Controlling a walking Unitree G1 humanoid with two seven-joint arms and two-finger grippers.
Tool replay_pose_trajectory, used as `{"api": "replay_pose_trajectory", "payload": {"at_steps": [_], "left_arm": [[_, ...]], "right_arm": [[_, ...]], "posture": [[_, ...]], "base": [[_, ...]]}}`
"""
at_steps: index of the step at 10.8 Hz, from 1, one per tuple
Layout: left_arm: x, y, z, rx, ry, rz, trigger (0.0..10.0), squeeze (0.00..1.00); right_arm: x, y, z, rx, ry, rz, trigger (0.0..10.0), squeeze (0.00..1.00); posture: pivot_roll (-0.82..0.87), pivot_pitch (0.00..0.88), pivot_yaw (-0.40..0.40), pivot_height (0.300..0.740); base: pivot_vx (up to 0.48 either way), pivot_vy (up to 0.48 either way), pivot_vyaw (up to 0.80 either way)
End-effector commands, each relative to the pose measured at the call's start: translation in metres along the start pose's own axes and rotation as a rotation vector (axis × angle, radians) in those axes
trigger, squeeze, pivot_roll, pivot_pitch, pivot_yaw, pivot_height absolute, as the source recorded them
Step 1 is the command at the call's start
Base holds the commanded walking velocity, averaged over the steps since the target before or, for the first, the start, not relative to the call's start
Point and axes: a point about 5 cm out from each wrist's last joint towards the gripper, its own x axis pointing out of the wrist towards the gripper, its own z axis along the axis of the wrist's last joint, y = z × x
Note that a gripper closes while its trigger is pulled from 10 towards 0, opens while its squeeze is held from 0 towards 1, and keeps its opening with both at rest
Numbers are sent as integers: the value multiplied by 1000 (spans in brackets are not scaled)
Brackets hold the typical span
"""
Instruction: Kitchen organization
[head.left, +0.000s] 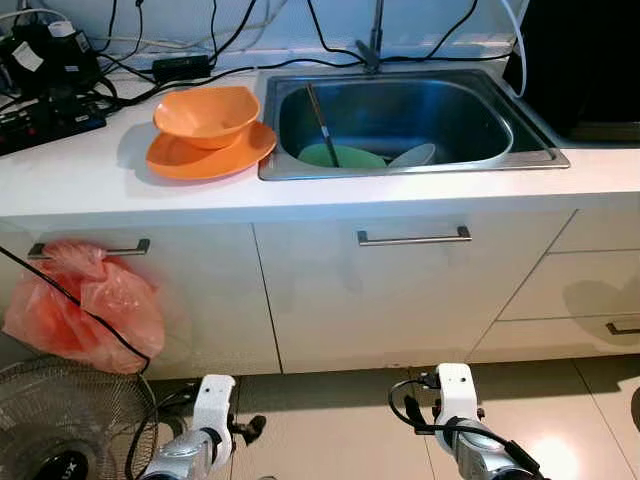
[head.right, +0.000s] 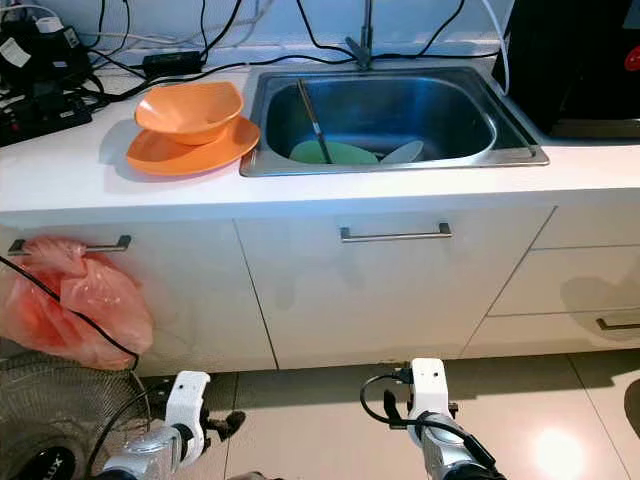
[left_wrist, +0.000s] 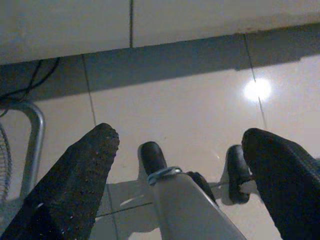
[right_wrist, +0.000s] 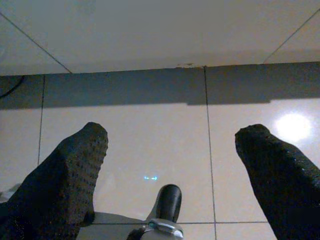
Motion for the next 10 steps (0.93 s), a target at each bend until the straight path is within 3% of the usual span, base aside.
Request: {"api": "replay_pose_trajectory", "payload": {"at_steps": [1,4,10], "left_arm": [[-1,3,-1,35,11,-8,10000,0],[-2,4,0,91,22,-11,10000,0],[-3,8,-1,112,28,6,10000,0]], "right_arm": [[1,1,6,-13,-23,2,10000,0],[1,3,5,-21,-23,3,10000,0],[-1,3,-5,-33,5,5,10000,0]], "posture": [[-11,0,38,740],[-8,0,40,740],[-10,0,46,740]], "base": [[0,0,0],[0,0,0],[0,0,0]]}}
